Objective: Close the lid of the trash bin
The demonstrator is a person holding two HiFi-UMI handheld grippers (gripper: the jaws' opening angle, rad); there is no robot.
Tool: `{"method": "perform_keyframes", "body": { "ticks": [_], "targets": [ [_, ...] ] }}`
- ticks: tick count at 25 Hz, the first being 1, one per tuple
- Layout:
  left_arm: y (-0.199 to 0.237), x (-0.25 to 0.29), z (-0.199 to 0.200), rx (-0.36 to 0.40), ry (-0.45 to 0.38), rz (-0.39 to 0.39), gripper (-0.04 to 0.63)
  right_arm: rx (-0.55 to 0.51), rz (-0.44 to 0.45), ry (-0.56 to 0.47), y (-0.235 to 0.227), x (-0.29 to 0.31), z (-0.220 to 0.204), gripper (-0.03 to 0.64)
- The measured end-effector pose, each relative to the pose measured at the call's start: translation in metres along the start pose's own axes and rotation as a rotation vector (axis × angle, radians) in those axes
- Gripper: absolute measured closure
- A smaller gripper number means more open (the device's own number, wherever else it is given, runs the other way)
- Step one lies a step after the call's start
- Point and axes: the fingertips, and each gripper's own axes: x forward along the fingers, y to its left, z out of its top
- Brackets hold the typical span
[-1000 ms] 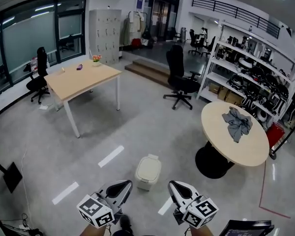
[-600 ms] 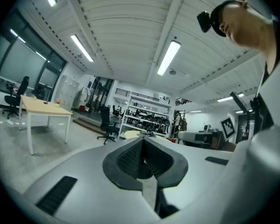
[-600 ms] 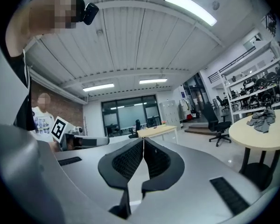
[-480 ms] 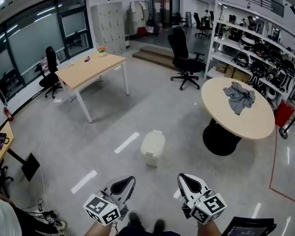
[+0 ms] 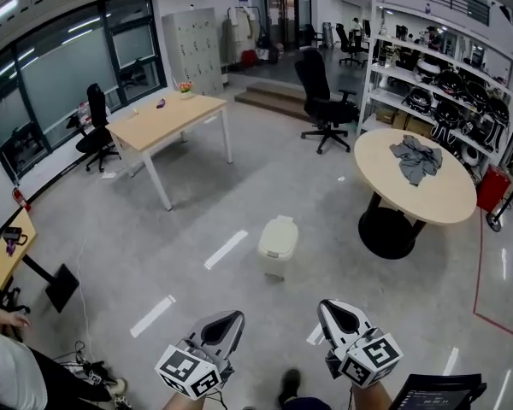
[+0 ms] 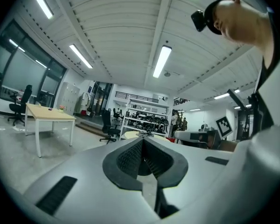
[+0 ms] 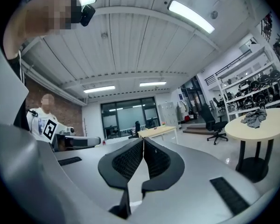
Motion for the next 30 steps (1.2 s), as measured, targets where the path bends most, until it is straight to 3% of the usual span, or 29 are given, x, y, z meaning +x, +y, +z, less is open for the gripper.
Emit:
{"method": "perform_keyframes", "body": {
  "ticks": [7,11,14,18,22,27,30],
  "targets": [
    [-0.024,-0.091,-0.010,0.018,-0.022,-0.021,0.594,-0.006,-0.019,0.020,0.085,-0.038,-0.025,0.607],
    [-0.039,-0.132,-0.026,-0.036,-0.005,-0.021,0.594,0.001,-0.021,0.042,0.129,-0.067,-0.034,0.607],
    [-0.058,-0.154,-0.028,-0.102,-0.039,-0.059,0.594,-0.044,0.013,0.045,0.156,-0.089,-0.037,0.607],
    [-0.088,-0.173,-0.031,-0.098,-0.062,-0.079,0.594,-0.057,-0.022,0.078,0.162,-0.124,-0.051,0.607],
    [-0.122,-0.195,-0.035,-0.097,-0.056,-0.070,0.594,-0.063,-0.001,0.063,0.179,-0.167,-0.051,0.607],
    [-0.188,-0.210,-0.039,-0.066,-0.088,-0.081,0.594,-0.118,0.027,0.033,0.188,-0.234,-0.048,0.607],
    [-0.229,-0.223,-0.040,-0.093,-0.116,-0.070,0.595,-0.122,0.008,0.059,0.187,-0.277,-0.057,0.607]
  ]
}}
